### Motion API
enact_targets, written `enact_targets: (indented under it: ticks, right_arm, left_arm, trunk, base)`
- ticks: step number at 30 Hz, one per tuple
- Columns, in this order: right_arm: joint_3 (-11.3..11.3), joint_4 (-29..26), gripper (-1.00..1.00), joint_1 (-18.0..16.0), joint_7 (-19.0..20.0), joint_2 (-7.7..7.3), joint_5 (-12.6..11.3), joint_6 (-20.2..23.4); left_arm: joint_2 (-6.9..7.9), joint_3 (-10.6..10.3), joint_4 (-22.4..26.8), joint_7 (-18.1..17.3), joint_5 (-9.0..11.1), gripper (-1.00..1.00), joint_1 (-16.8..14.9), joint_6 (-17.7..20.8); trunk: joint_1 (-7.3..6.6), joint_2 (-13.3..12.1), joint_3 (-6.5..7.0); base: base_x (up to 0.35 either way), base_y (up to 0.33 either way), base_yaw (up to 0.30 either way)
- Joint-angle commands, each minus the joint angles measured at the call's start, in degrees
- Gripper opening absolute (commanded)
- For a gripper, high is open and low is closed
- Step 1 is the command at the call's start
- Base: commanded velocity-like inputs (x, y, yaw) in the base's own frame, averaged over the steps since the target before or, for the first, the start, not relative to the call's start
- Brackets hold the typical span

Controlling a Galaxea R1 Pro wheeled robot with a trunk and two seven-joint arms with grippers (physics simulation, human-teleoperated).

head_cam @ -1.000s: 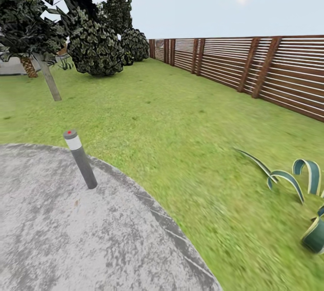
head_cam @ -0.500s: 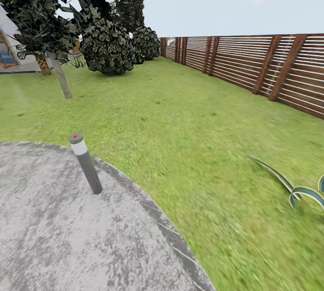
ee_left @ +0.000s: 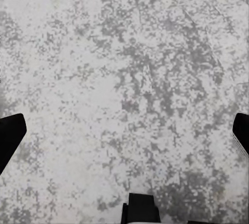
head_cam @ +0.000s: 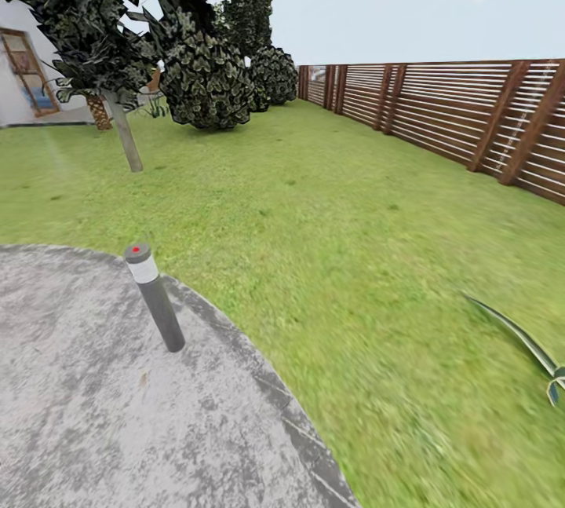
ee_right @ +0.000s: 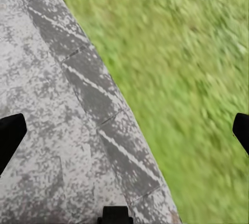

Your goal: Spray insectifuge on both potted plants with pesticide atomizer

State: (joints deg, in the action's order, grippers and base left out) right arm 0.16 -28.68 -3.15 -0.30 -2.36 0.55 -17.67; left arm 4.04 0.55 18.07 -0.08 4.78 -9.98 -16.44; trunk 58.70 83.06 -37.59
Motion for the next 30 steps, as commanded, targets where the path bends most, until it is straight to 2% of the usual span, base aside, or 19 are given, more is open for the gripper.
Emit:
enact_targets:
  ticks: [1,12,22,30]
  right_arm:
    - [0.02,0.03,1.0,-0.02,-0.03,-0.01,0.06,-0.17]
    - [0.02,0.03,1.0,-0.02,-0.05,-0.01,0.06,-0.17]
    - [0.02,0.04,1.0,-0.02,-0.05,-0.01,0.06,-0.17]
    - [0.02,0.03,1.0,-0.02,-0.05,-0.01,0.06,-0.17]
  left_arm:
    - [0.0,-0.11,-0.05,-0.01,0.5,1.0,-0.04,-0.18]
    - [0.11,0.02,-0.03,0.21,0.61,1.0,-0.04,-0.29]
    - [0.18,0.14,-0.05,0.34,0.74,1.0,-0.02,-3.99]
    - [0.14,0.16,-0.06,0.34,0.76,1.0,0.04,-4.17]
  trunk:
    - [0.03,0.02,-0.05]
    - [0.03,0.02,-0.05]
    - [0.03,0.02,-0.05]
    - [0.03,0.02,-0.05]
  base:
    - [0.317,-0.16,0.272]
    - [0.303,-0.163,0.277]
    - [0.333,-0.008,0.278]
    - [0.091,0.0,0.278]
